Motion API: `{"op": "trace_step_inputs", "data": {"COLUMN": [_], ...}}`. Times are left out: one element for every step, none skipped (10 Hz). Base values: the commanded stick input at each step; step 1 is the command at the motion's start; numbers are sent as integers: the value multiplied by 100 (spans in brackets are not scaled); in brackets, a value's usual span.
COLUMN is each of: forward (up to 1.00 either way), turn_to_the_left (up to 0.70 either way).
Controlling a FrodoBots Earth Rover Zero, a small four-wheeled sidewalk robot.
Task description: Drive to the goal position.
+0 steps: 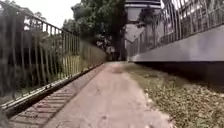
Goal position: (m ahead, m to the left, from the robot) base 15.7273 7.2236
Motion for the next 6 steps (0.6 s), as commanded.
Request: {"op": "trace_step_inputs", "data": {"forward": [100,100,100,100,100,100], "turn_to_the_left": [0,0,0,0,0,0]}}
